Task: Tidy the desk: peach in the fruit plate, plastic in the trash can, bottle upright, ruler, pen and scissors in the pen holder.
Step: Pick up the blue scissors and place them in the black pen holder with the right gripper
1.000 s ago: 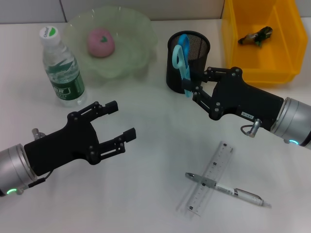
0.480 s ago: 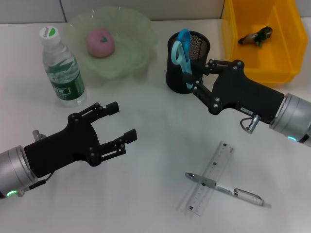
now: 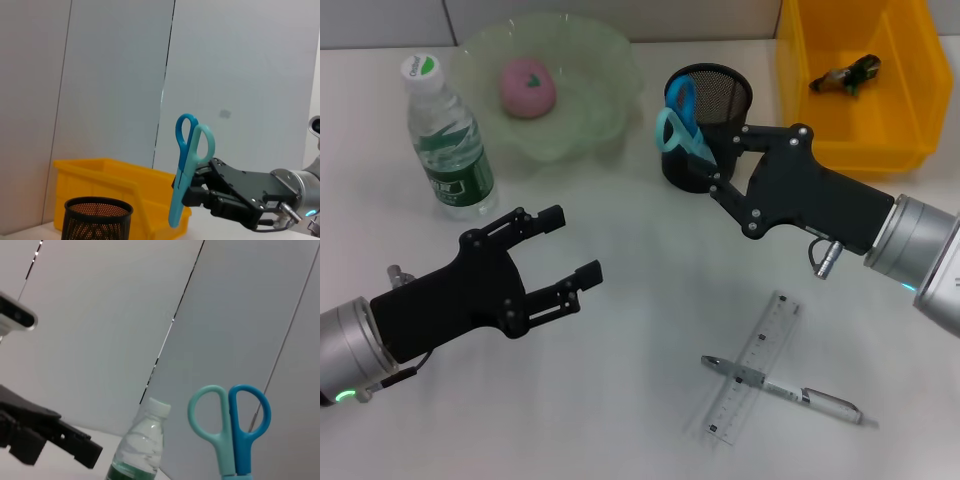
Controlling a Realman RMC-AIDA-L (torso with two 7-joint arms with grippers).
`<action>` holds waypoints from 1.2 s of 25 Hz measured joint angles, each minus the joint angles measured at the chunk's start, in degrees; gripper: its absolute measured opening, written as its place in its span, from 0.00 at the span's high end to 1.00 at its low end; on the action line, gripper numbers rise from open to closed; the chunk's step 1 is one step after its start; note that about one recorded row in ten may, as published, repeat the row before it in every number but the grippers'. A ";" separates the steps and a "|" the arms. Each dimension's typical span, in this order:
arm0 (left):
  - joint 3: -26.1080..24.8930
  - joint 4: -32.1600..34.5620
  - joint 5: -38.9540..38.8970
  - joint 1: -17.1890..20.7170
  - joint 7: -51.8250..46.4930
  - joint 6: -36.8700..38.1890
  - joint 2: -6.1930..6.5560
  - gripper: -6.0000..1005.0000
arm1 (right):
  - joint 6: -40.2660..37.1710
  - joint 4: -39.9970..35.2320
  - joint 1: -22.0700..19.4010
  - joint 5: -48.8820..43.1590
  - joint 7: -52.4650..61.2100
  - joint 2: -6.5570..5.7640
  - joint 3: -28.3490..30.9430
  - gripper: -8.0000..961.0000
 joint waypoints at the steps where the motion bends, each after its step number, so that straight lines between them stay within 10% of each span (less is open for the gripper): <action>1: 0.00 0.00 -0.12 0.00 0.00 0.00 0.00 0.20 | 0.11 0.05 0.03 0.02 -1.23 0.00 0.01 0.78; 30: -0.05 -0.06 -0.54 -0.91 -0.01 -0.36 -0.09 0.20 | 3.46 3.26 3.12 3.50 -20.84 0.00 0.05 0.78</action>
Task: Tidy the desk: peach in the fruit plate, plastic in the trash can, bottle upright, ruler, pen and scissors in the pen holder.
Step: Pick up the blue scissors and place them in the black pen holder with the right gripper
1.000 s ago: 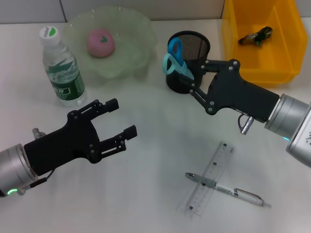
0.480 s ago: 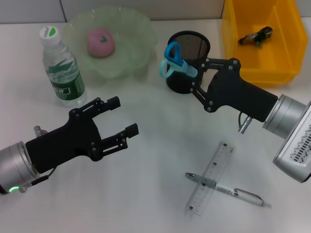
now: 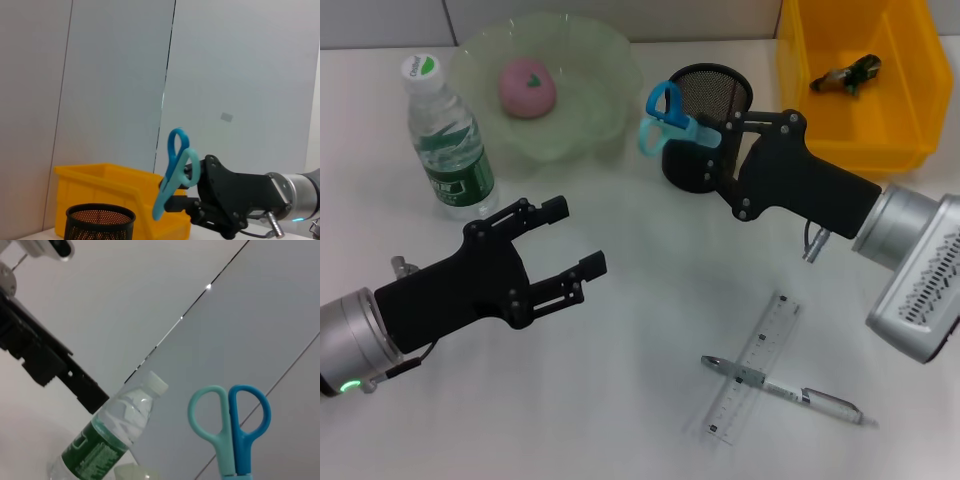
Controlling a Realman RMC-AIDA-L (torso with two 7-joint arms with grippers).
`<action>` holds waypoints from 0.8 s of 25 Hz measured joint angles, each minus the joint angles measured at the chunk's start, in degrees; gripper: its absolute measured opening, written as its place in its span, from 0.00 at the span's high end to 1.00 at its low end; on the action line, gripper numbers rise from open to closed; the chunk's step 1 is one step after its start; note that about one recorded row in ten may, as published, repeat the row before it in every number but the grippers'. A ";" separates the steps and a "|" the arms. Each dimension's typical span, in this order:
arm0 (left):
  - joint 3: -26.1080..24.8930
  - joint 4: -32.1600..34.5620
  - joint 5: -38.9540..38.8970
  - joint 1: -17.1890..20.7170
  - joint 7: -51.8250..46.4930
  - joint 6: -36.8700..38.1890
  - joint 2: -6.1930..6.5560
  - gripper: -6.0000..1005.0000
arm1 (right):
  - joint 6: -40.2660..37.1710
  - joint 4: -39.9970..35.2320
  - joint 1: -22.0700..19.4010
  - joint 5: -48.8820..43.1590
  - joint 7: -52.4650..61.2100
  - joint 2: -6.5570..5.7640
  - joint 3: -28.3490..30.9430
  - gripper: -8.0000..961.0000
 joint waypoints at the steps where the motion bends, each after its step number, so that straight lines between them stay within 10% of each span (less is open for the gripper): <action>1: -0.01 0.00 -0.01 -0.07 0.00 0.00 0.00 0.20 | 0.00 0.00 0.00 0.00 0.00 0.00 0.00 0.78; 20: -0.03 0.00 -0.74 -0.83 0.02 0.06 0.01 0.20 | 9.07 -0.58 4.66 2.39 -2.74 0.00 0.75 0.78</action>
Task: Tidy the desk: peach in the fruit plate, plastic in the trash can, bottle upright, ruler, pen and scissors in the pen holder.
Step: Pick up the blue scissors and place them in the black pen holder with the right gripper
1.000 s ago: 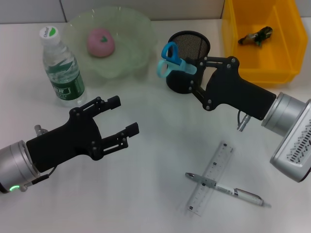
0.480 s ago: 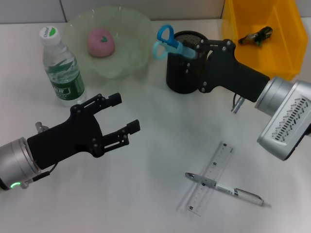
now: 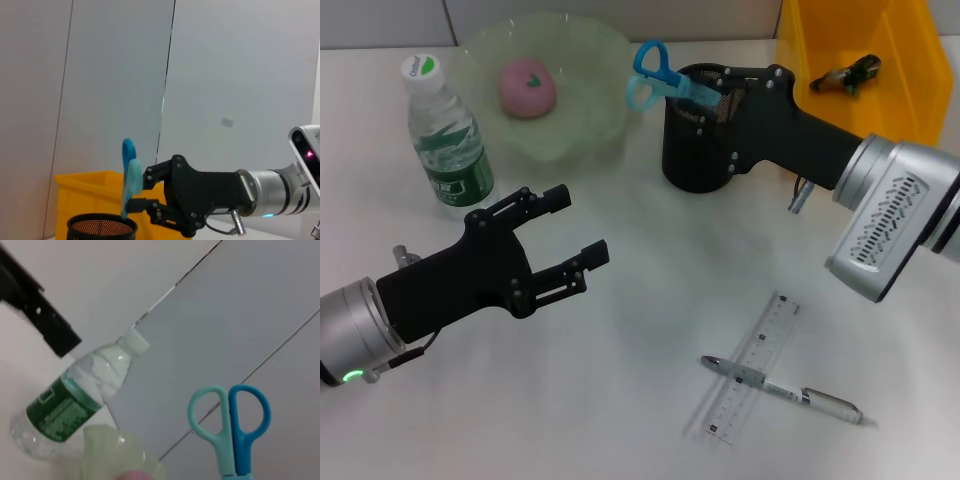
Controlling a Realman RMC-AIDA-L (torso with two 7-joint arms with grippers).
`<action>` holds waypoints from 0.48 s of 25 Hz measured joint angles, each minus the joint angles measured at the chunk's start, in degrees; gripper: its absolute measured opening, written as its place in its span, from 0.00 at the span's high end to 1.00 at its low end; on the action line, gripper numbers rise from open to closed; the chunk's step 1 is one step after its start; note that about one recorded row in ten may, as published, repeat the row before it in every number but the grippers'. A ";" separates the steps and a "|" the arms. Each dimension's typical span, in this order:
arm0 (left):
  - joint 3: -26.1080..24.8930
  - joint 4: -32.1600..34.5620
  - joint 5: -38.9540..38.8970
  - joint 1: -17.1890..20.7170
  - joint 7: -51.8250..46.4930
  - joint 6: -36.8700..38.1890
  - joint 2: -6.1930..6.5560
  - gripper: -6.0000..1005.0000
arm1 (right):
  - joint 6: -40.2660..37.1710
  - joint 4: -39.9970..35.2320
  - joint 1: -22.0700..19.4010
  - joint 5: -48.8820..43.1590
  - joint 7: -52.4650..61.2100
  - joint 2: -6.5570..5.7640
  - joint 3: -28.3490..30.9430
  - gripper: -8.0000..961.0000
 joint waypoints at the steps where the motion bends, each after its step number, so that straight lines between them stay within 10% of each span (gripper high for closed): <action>1: 0.00 0.00 0.00 -0.02 0.00 -0.02 0.00 0.20 | 0.00 0.00 0.00 0.00 0.00 0.00 0.00 0.78; 12: 0.00 -0.22 0.00 -0.04 -0.01 -0.02 0.00 0.20 | 3.87 0.49 1.53 0.08 0.17 0.00 0.06 0.78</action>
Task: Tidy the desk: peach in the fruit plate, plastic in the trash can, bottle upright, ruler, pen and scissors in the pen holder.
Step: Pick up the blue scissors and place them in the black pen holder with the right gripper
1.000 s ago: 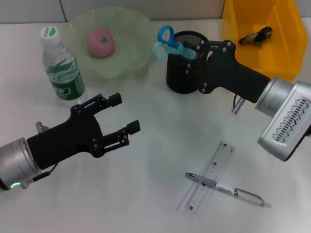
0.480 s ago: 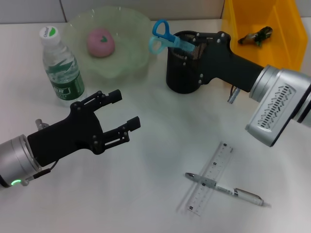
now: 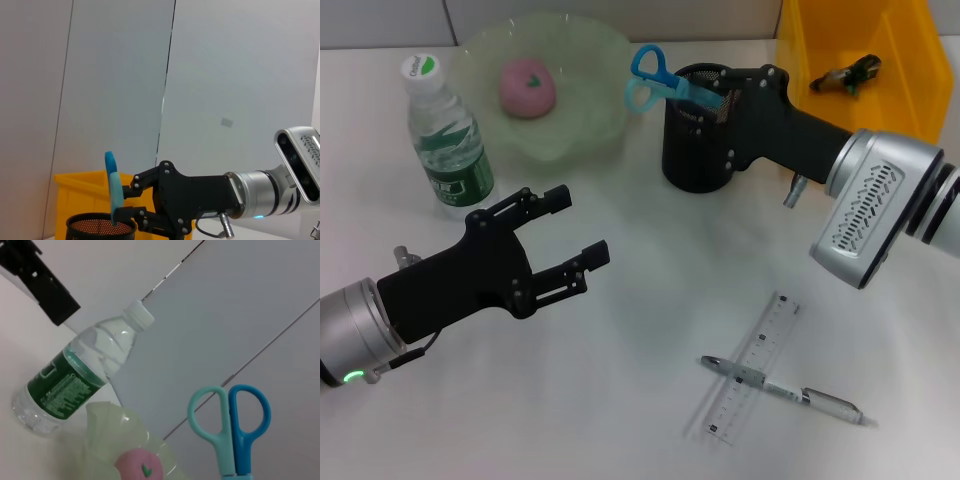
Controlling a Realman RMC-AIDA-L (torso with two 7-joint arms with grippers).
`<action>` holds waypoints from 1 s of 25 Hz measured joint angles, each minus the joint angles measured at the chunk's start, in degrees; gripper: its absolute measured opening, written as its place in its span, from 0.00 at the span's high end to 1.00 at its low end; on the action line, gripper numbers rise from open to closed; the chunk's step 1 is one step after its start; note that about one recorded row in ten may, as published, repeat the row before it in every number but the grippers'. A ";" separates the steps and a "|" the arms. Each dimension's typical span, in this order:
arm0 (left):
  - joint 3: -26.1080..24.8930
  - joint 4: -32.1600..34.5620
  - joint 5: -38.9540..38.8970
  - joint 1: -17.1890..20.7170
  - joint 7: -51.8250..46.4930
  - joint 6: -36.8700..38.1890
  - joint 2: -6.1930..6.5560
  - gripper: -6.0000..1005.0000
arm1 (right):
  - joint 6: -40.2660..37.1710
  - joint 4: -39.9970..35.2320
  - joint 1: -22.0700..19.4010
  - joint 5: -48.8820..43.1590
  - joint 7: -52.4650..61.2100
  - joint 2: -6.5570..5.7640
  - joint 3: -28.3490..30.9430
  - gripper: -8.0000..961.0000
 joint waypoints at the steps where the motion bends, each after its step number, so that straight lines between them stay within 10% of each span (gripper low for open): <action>1: 0.00 -0.03 0.00 0.00 0.01 0.04 0.00 0.20 | 0.07 0.02 0.15 0.00 0.16 0.00 0.06 0.78; 25: 0.42 -0.48 0.00 0.00 0.01 0.46 0.00 0.20 | 2.85 3.04 2.53 5.89 25.35 0.00 0.56 0.78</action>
